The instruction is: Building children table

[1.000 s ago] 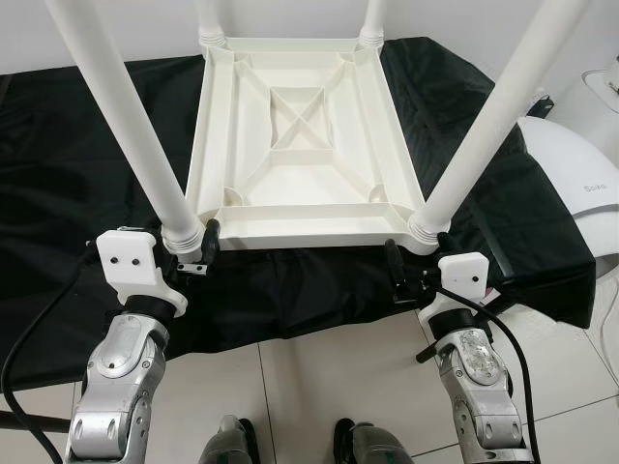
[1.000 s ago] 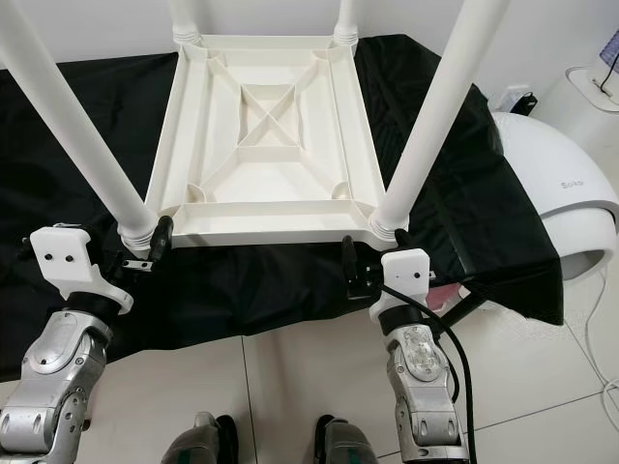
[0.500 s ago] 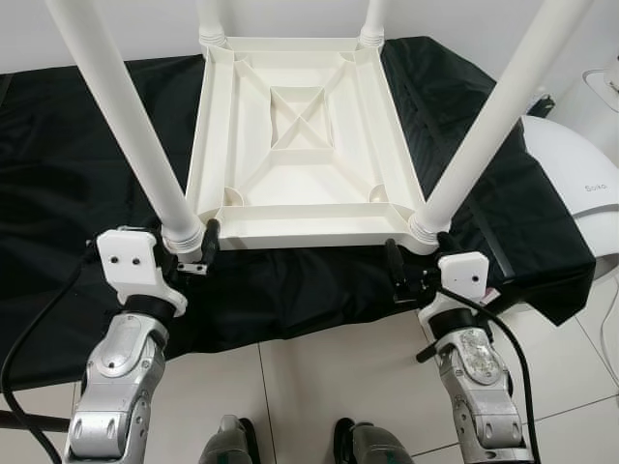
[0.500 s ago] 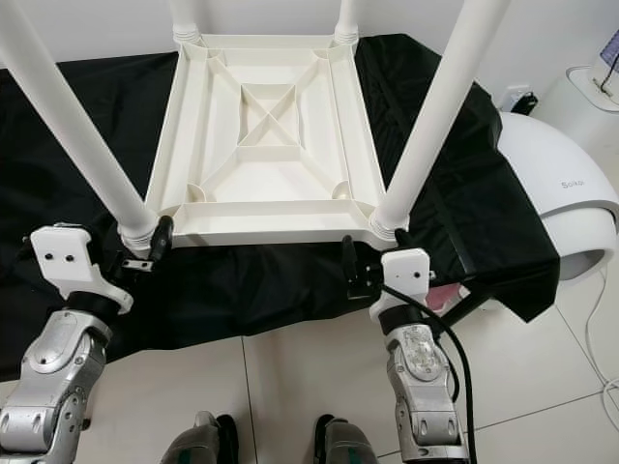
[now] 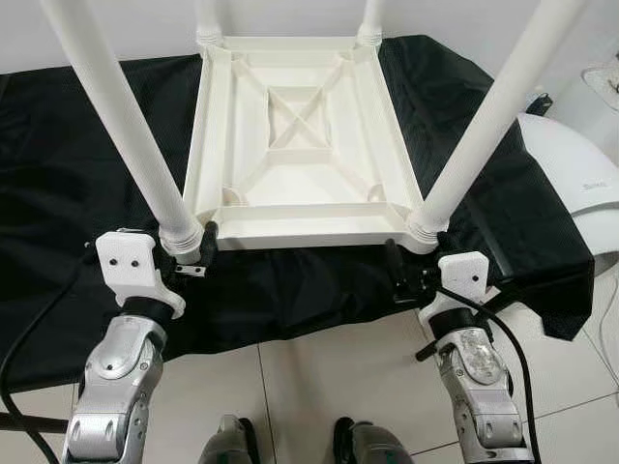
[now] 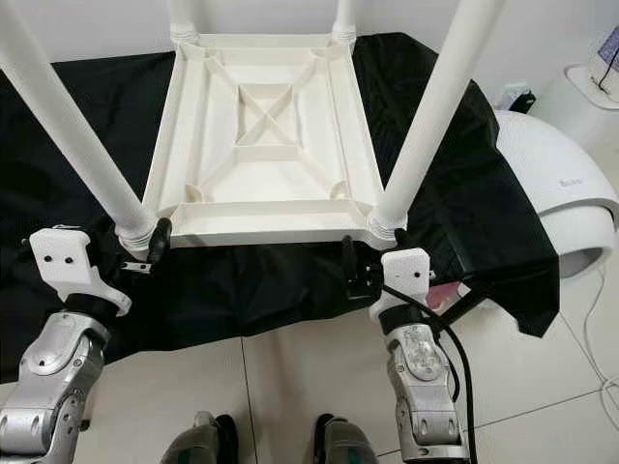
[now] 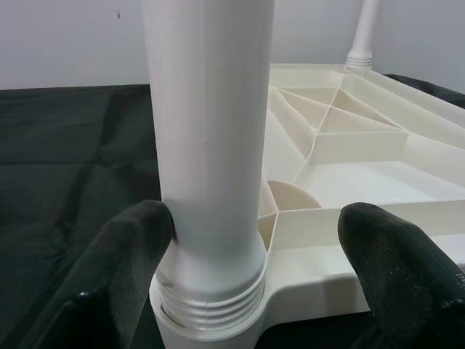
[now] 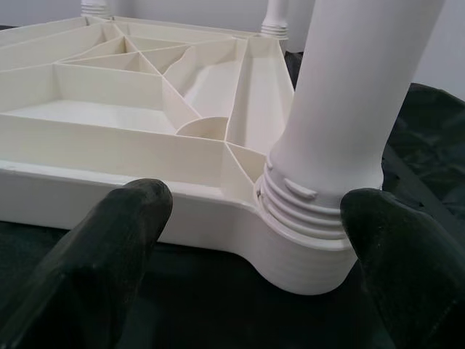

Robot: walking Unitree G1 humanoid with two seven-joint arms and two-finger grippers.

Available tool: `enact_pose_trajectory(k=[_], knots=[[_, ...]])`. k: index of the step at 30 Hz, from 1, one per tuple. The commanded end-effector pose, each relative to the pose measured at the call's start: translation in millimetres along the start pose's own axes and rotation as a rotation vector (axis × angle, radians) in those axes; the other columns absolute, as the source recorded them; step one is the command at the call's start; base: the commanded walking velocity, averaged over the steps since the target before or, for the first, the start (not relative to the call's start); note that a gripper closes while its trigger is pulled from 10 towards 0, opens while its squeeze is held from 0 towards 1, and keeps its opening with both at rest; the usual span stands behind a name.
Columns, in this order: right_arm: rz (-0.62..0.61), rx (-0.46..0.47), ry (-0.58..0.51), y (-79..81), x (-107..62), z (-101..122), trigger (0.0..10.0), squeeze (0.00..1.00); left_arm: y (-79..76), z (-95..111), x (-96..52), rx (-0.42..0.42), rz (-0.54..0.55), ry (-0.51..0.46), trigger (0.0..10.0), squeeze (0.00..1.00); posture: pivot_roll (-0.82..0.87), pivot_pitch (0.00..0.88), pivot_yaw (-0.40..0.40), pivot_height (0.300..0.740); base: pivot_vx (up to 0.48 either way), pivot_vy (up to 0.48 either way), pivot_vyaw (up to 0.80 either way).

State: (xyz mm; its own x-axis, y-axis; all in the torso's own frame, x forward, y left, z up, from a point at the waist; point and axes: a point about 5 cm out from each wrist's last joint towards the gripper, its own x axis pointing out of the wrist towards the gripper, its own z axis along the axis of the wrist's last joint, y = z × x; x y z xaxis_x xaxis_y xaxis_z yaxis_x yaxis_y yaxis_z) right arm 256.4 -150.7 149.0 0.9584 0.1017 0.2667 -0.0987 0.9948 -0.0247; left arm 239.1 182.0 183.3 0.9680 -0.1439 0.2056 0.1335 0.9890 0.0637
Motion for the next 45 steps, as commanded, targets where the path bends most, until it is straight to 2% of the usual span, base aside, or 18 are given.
enact_pose_trajectory(k=[1,20,27,32,35,36,38,41,45], knots=[[-0.004,0.003,0.021,-0.9,-2.7,-2.7,10.0,0.00,-2.8,-2.9,-1.0,0.003,-0.031,0.010,10.0,0.00,-0.04,0.201,-0.013,0.740,0.000,0.000,0.00],[-0.020,0.018,0.037,-1.9,-1.6,-4.2,10.0,0.00,-3.4,-3.0,-1.9,-0.020,-0.028,0.011,10.0,0.00,-0.04,0.198,-0.017,0.740,0.000,0.000,0.00],[-0.008,0.015,0.024,-2.4,-0.5,-3.1,10.0,0.00,-2.2,-3.4,-1.6,-0.004,-0.020,0.014,10.0,0.00,-0.04,0.196,-0.020,0.740,0.000,0.000,0.00],[0.009,-0.010,0.024,-3.1,0.9,-3.6,10.0,0.00,2.9,-3.1,1.9,0.026,-0.001,0.013,10.0,0.00,-0.04,0.183,-0.022,0.740,0.000,0.000,0.00],[0.009,-0.012,0.017,-4.3,3.2,-2.9,10.0,0.00,15.8,4.2,7.4,0.066,0.016,-0.017,10.0,0.00,-0.04,0.179,-0.024,0.740,0.000,0.000,0.00],[0.009,-0.012,0.017,-4.3,3.2,-2.9,10.0,0.00,15.8,4.2,7.4,0.066,0.016,-0.017,10.0,0.00,-0.04,0.179,-0.024,0.740,0.000,0.000,0.00],[0.010,-0.013,0.016,-4.3,4.7,-3.0,10.0,0.00,28.5,7.6,10.6,0.082,0.046,-0.026,10.0,0.00,-0.04,0.168,-0.026,0.740,0.000,0.000,0.00],[0.013,-0.015,0.014,-4.3,6.7,-2.9,10.0,0.00,33.6,7.5,12.1,0.099,0.053,-0.024,10.0,0.00,-0.04,0.164,-0.026,0.740,0.000,0.000,0.00],[0.016,-0.018,0.009,-5.4,10.2,-1.7,10.0,0.00,27.6,4.5,16.7,0.101,0.041,-0.024,10.0,0.00,-0.05,0.164,-0.027,0.740,0.000,0.000,0.00]])
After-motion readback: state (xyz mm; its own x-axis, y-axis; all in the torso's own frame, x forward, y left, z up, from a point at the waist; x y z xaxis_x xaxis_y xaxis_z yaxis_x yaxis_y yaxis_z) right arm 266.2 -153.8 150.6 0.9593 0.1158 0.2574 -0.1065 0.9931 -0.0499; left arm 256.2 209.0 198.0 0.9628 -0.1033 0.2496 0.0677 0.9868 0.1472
